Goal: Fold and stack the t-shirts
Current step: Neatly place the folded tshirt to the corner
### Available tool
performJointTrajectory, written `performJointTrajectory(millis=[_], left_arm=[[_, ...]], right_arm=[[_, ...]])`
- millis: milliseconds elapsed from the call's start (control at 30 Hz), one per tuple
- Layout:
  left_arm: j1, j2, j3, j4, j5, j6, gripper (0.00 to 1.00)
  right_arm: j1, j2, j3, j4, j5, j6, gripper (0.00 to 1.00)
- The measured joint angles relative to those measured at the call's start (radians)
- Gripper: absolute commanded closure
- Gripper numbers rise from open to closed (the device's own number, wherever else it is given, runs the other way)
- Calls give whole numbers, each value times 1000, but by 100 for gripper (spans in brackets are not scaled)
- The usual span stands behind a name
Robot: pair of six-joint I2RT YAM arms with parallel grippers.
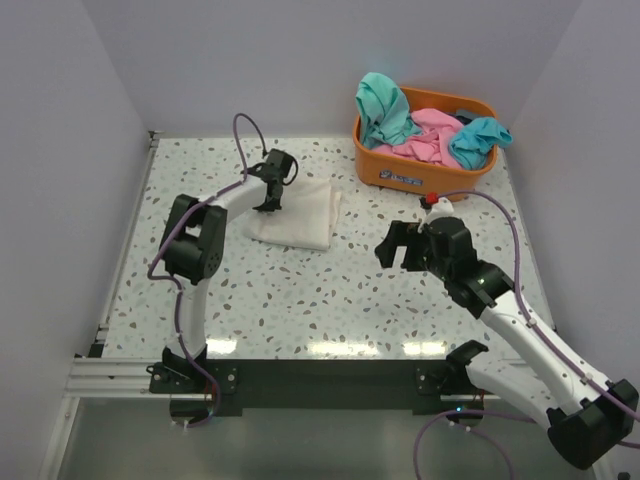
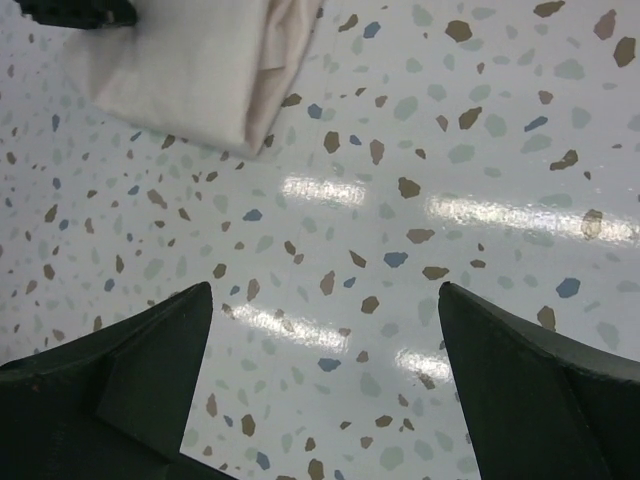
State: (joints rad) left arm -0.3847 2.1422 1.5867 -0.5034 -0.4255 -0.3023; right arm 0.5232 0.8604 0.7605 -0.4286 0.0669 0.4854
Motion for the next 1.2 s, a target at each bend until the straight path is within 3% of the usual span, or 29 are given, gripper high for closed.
performJointTrajectory(millis=[167,433,600,833,1033,1200], left_arm=[[54,16,28,-24,-107,61,100],[311,84,171,8,-163,198,100],[345,81,163,27,-172,308,100],[318,-5,-5,38,-163,421,100],[324,-138,-259,86,-163,457,100],[325,-204,-401,111,-315,452,100]], right_arm=[[0,24,-9,-4,50,-15,1],[0,24,-38,-5,101,-38,1],[0,23,-45,-19,127,-38,1],[-1,18,-49,-43,126,-39,1],[-1,-29,-74,-48,104,-45,1],[-1,-47,-94,-42,88,-54,1]])
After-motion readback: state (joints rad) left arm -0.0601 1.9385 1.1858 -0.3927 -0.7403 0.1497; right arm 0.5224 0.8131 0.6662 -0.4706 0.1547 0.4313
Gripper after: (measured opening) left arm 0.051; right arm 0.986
